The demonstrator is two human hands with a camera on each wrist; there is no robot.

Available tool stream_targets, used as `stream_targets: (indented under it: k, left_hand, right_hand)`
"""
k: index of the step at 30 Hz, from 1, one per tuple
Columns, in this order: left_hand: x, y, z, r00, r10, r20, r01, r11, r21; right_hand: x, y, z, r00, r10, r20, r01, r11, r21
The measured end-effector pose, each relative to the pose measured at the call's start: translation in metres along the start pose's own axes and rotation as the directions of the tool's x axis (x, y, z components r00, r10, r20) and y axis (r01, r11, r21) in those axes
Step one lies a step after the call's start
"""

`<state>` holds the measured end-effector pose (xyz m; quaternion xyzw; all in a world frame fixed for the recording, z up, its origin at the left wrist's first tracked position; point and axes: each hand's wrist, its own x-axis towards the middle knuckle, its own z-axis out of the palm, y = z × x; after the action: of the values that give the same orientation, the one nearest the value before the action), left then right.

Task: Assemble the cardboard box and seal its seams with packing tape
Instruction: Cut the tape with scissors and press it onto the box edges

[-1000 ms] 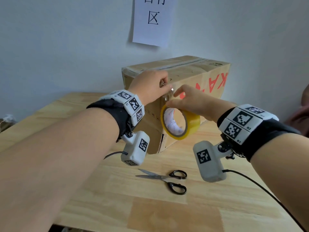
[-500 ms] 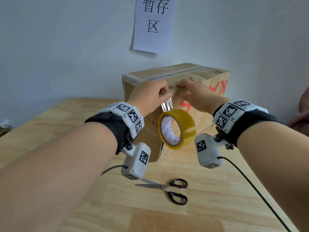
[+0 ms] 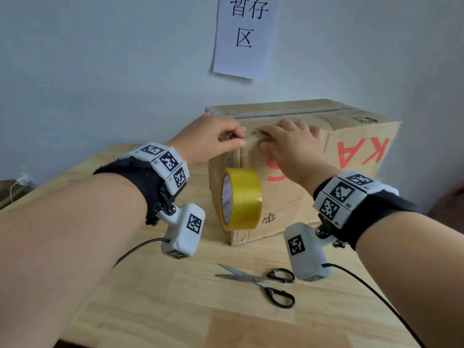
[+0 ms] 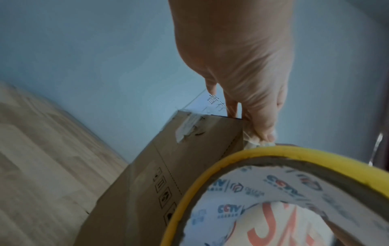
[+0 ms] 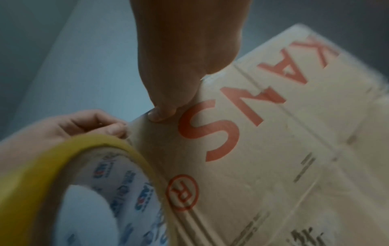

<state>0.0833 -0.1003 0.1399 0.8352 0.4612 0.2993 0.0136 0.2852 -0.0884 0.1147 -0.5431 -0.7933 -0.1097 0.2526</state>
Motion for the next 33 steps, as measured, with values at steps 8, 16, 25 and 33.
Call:
stream_targets:
  k: [8, 16, 25, 33]
  left_hand:
    - [-0.009, -0.011, -0.005, 1.0, -0.019, -0.021, 0.02, 0.998, 0.066]
    - [-0.036, -0.007, 0.002, 0.98, -0.113, -0.163, 0.091, 0.986, -0.136]
    - [-0.073, 0.018, -0.003, 0.723, -0.57, 0.391, 0.678, 0.477, -0.559]
    - [-0.07, 0.041, -0.006, 0.737, -0.593, 0.324, 0.641, 0.463, -0.612]
  right_hand:
    - [-0.006, -0.033, -0.003, 0.997, 0.073, -0.027, -0.077, 0.978, -0.193]
    - [0.002, -0.055, -0.009, 0.992, -0.094, 0.084, 0.078, 0.982, 0.173]
    - [0.011, -0.068, -0.002, 0.998, -0.039, 0.051, 0.037, 0.999, 0.027]
    - [0.01, -0.07, -0.005, 0.997, 0.001, 0.071, -0.005, 0.998, 0.06]
